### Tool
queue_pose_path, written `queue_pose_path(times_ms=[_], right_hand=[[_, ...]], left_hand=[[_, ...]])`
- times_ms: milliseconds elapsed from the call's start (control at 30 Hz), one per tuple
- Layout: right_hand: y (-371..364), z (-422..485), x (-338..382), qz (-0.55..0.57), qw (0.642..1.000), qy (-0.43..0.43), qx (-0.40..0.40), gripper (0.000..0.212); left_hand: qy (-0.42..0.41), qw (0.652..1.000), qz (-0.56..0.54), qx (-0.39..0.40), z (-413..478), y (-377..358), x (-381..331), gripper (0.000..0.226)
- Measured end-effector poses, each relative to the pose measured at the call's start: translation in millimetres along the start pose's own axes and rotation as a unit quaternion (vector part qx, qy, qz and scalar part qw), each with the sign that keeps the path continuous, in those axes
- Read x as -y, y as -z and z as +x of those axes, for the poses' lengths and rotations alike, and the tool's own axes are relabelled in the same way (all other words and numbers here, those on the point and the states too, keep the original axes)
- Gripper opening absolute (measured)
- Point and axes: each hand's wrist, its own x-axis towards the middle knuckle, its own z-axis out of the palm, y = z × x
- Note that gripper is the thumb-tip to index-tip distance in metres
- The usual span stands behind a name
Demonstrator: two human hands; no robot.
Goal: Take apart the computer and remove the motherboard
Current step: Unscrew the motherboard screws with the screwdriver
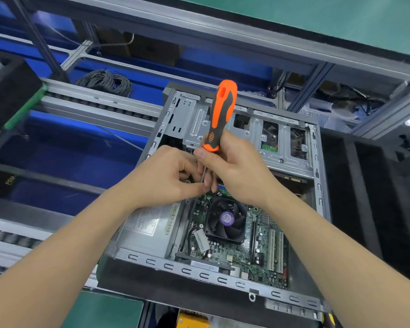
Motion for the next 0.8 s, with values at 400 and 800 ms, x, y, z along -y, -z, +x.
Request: queue_pose_path(times_ms=[400, 800], right_hand=[[3, -3, 1, 0.014, 0.999, 0.008, 0.035, 0.015], [28, 4, 43, -0.025, 0.965, 0.049, 0.258, 0.013]], left_hand=[[-0.026, 1.000, -0.004, 0.016, 1, 0, 3, 0.016], [-0.028, 0.983, -0.143, 0.111, -10, 18, 3, 0.008]])
